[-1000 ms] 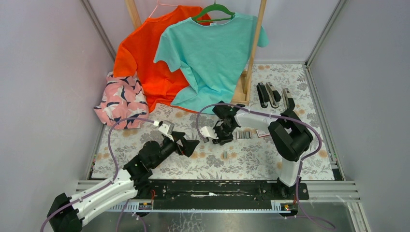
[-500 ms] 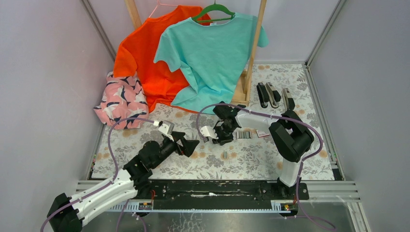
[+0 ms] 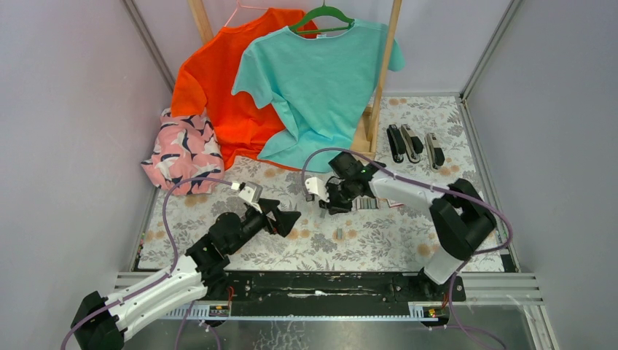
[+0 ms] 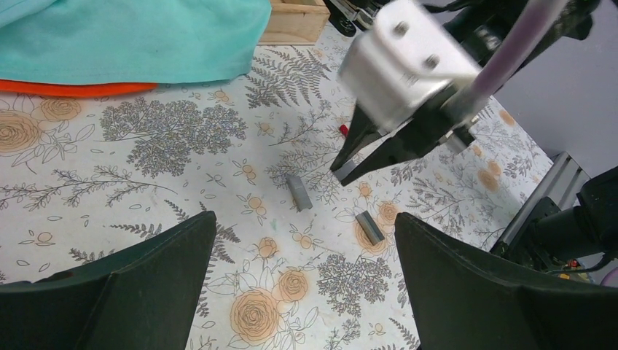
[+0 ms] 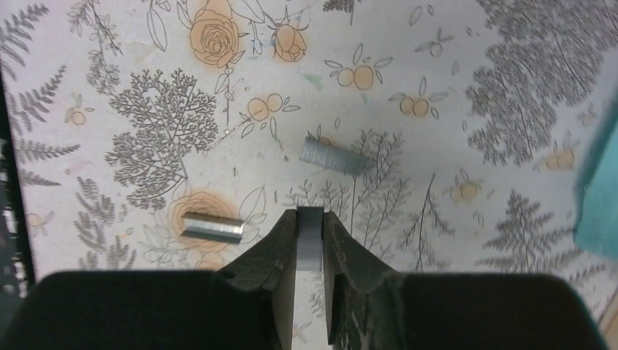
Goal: Unload the staples from the stapler
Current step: Pick up the staple at the center of the board, then place the staple in the staple box.
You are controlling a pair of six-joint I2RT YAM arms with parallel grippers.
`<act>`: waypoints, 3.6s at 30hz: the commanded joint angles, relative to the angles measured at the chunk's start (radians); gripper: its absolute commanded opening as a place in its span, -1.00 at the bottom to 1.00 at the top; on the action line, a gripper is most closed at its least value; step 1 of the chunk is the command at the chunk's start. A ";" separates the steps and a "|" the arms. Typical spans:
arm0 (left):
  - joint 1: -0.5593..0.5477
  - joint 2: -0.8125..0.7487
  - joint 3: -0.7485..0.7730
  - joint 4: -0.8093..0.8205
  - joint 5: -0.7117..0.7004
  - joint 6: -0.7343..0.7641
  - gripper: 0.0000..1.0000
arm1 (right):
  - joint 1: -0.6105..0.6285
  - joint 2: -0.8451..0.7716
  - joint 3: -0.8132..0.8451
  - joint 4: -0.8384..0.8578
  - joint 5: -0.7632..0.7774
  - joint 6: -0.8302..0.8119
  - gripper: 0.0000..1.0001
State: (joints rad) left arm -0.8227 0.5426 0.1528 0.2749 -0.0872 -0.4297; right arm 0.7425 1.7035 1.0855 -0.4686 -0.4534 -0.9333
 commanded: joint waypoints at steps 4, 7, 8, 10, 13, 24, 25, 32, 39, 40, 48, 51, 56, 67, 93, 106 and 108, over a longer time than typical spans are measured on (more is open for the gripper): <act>0.006 -0.015 0.000 0.043 0.042 -0.026 1.00 | -0.065 -0.312 -0.188 0.283 -0.010 0.496 -0.67; 0.007 -0.003 0.000 0.057 0.049 -0.032 1.00 | -0.114 -0.431 -0.304 0.391 0.029 0.684 -0.66; 0.006 0.002 0.001 0.062 0.052 -0.033 1.00 | -0.138 -0.459 -0.337 0.415 0.037 0.732 -0.66; 0.006 0.019 0.002 0.076 0.056 -0.035 1.00 | -0.169 -0.502 -0.397 0.465 0.079 0.824 -0.66; 0.006 0.054 0.006 0.100 0.065 -0.037 1.00 | -0.199 -0.536 -0.460 0.510 0.145 0.917 -0.69; 0.005 0.135 0.014 0.149 0.087 -0.040 1.00 | -0.253 -0.475 -0.539 0.649 0.414 1.150 -0.71; 0.005 0.135 0.013 0.150 0.085 -0.040 1.00 | -0.253 -0.469 -0.539 0.658 0.428 1.153 -0.71; 0.006 0.136 0.009 0.159 0.087 -0.043 1.00 | -0.274 -0.437 -0.536 0.653 0.500 1.184 -0.60; 0.006 0.145 0.007 0.165 0.089 -0.047 1.00 | -0.288 -0.408 -0.546 0.659 0.477 1.217 -0.62; 0.006 0.145 0.007 0.165 0.090 -0.047 1.00 | -0.289 -0.406 -0.549 0.661 0.478 1.221 -0.62; 0.006 0.152 0.008 0.171 0.092 -0.046 1.00 | -0.297 -0.386 -0.574 0.673 0.486 1.263 -0.62; 0.006 0.152 0.007 0.173 0.092 -0.044 1.00 | -0.299 -0.383 -0.577 0.678 0.481 1.268 -0.63; 0.007 0.157 0.008 0.177 0.092 -0.045 1.00 | -0.298 -0.371 -0.580 0.678 0.482 1.270 -0.63; 0.005 0.153 0.008 0.176 0.089 -0.043 1.00 | -0.304 -0.375 -0.596 0.683 0.486 1.272 -0.63; 0.007 0.138 0.011 0.156 0.079 -0.030 1.00 | -0.321 -0.386 -0.621 0.699 0.436 1.271 -0.44; 0.006 0.122 0.014 0.140 0.077 -0.029 1.00 | -0.331 -0.407 -0.627 0.698 0.422 1.272 -0.44; 0.006 0.119 0.016 0.137 0.077 -0.029 1.00 | -0.332 -0.433 -0.628 0.698 0.421 1.266 -0.45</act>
State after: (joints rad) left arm -0.8227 0.6773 0.1532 0.3744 -0.0067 -0.4721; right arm 0.4175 1.3254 0.4618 0.2111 -0.0204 0.3347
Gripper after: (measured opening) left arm 0.998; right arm 0.281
